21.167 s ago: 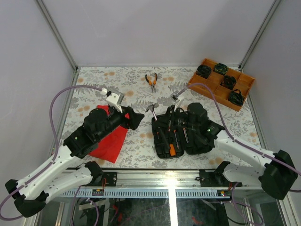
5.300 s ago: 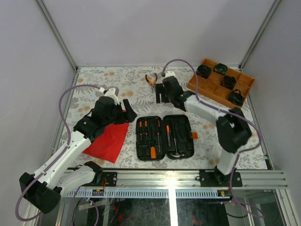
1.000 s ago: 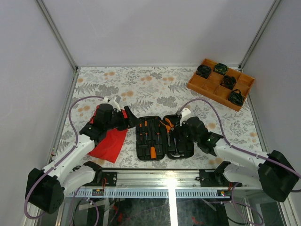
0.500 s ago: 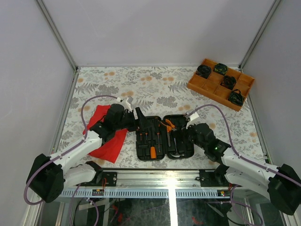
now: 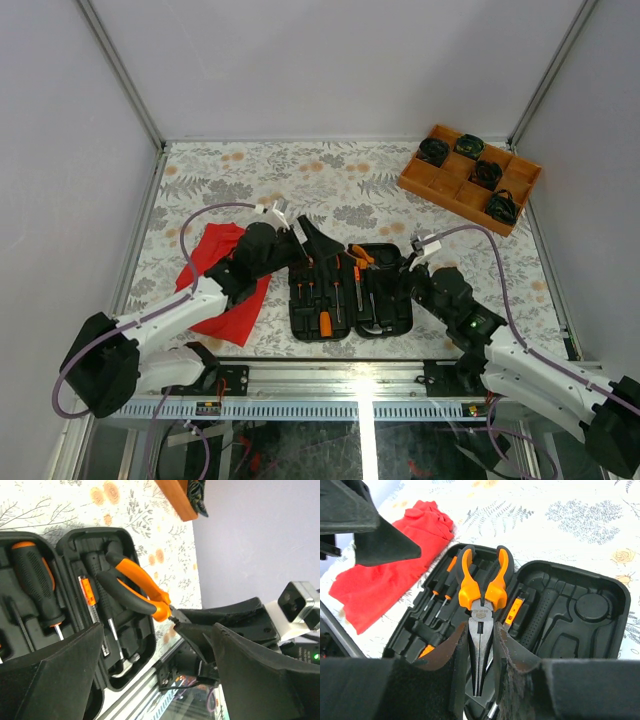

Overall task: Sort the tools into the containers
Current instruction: Pick up the pliers at the center of the board.

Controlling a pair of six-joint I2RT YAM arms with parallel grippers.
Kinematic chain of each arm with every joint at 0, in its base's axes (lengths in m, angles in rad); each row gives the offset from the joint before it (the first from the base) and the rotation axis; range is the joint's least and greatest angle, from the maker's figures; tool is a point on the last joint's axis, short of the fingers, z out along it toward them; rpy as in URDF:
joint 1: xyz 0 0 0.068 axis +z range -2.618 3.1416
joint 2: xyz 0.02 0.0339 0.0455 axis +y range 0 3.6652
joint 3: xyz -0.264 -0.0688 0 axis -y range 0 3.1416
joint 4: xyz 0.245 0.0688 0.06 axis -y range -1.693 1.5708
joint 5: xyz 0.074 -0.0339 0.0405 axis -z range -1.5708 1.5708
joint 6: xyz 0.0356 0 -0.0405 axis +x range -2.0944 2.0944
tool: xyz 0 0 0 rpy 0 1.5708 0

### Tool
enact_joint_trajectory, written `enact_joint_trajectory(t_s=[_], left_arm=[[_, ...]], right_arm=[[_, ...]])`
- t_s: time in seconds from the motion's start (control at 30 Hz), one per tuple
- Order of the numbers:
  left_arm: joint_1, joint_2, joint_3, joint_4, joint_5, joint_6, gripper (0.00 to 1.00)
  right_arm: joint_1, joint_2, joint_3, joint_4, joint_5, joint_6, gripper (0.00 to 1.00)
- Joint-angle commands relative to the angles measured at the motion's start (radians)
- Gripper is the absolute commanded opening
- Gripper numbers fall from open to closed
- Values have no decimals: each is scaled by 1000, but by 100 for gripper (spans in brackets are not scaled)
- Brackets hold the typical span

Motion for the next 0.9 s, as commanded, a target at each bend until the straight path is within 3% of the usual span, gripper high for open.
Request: enact_joint_trajectory(t_s=[0.0, 0.5, 0.7, 0.87], left_arm=[[-20, 41, 44, 149, -67, -69, 87], [-64, 155, 88, 210, -58, -118, 85], [-72, 176, 136, 179, -67, -118, 78], [-73, 180, 141, 182, -60, -118, 63]], right_arm=[[9, -60, 24, 123, 12, 65, 0], [9, -121, 1, 195, -52, 128, 0], [8, -111, -10, 214, -156, 110, 0], [9, -101, -19, 227, -193, 107, 0]])
